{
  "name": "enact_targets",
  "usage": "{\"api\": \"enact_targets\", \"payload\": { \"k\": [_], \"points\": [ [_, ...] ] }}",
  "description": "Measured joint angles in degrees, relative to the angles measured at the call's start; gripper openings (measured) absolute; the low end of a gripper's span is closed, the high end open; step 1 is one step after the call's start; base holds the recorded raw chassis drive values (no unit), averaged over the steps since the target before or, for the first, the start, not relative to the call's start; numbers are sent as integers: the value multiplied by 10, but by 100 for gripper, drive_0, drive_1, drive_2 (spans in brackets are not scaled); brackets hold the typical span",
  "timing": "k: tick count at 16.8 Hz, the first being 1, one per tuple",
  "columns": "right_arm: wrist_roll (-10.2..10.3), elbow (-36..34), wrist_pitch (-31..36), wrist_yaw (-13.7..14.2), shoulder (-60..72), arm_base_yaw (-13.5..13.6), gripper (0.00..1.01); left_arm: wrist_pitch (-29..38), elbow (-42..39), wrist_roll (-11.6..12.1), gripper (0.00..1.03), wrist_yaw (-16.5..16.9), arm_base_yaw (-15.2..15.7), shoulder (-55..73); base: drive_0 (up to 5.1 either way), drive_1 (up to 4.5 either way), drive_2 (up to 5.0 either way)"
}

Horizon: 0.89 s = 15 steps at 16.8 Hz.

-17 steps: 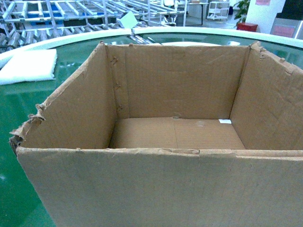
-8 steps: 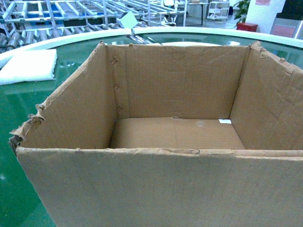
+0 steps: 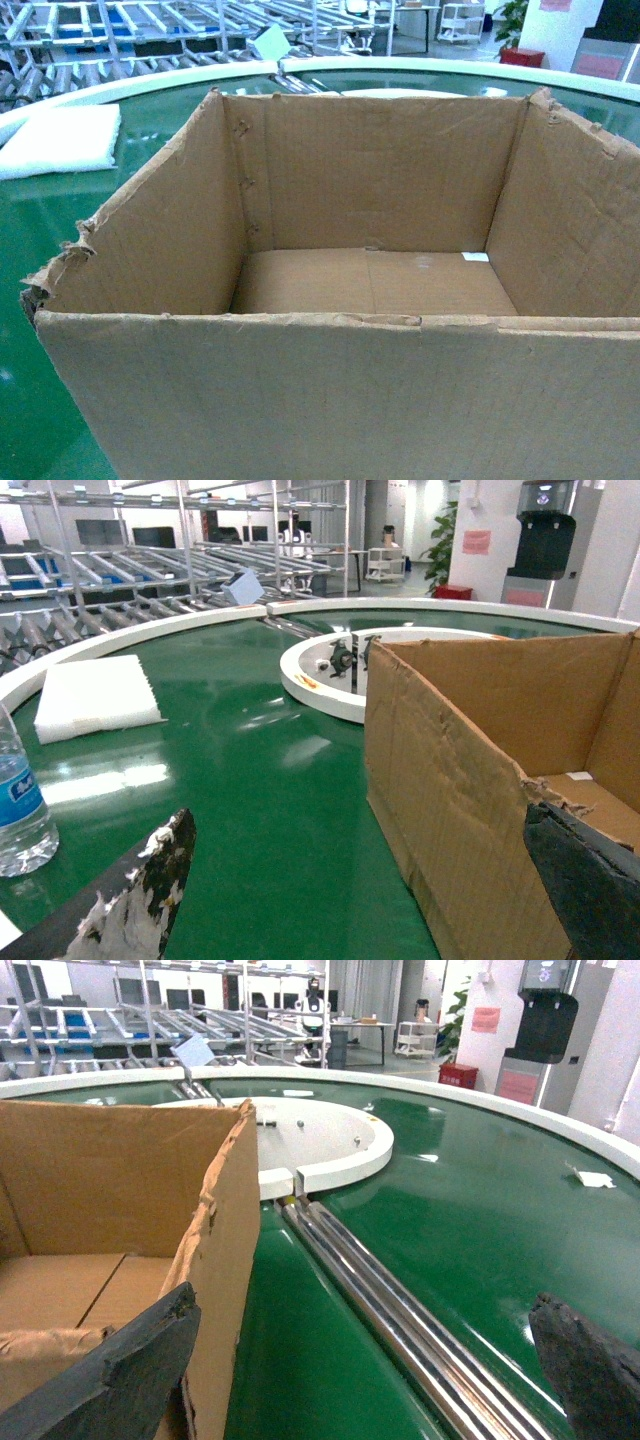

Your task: Sort boxes to right shelf from conveyor

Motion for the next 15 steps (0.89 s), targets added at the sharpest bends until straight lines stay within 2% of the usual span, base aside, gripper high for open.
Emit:
{"api": "enact_targets", "payload": {
  "k": [1,2,3,4,5,6,7,9,10,12,14,15],
  "points": [
    [0,3,47,-5,44,-4,98,44,13,0,98,6,0,50,0,0,0],
    [-3,18,81,-12,87,4,98,82,40,-5,98,18,-4,100,0,0,0],
    [-8,54,110,-11,139,23,98,119,83,-11,98,23,-14,155,0,0,0],
    [-14,92,123,-8,184,44,98,140,126,-9,98,17,-36,205,0,0,0],
    [-22,127,129,2,233,72,98,142,171,-5,98,11,-64,263,0,0,0],
    [-35,163,143,6,292,107,98,125,206,-5,98,7,-78,311,0,0,0],
    [-40,208,139,7,355,131,98,120,245,-5,98,-1,-92,366,0,0,0],
    [-52,296,111,12,469,140,98,106,314,-18,98,6,-95,457,0,0,0],
    [-58,346,71,10,524,147,98,90,358,-23,98,9,-89,506,0,0,0],
    [-65,436,10,-2,625,146,98,58,416,-21,98,10,-89,585,0,0,0],
    [-79,476,-19,-4,688,142,98,-1,454,-39,98,14,-95,643,0,0,0],
    [-80,480,-32,-3,706,138,98,-36,464,-58,98,19,-99,656,0,0,0]
  ]
}}
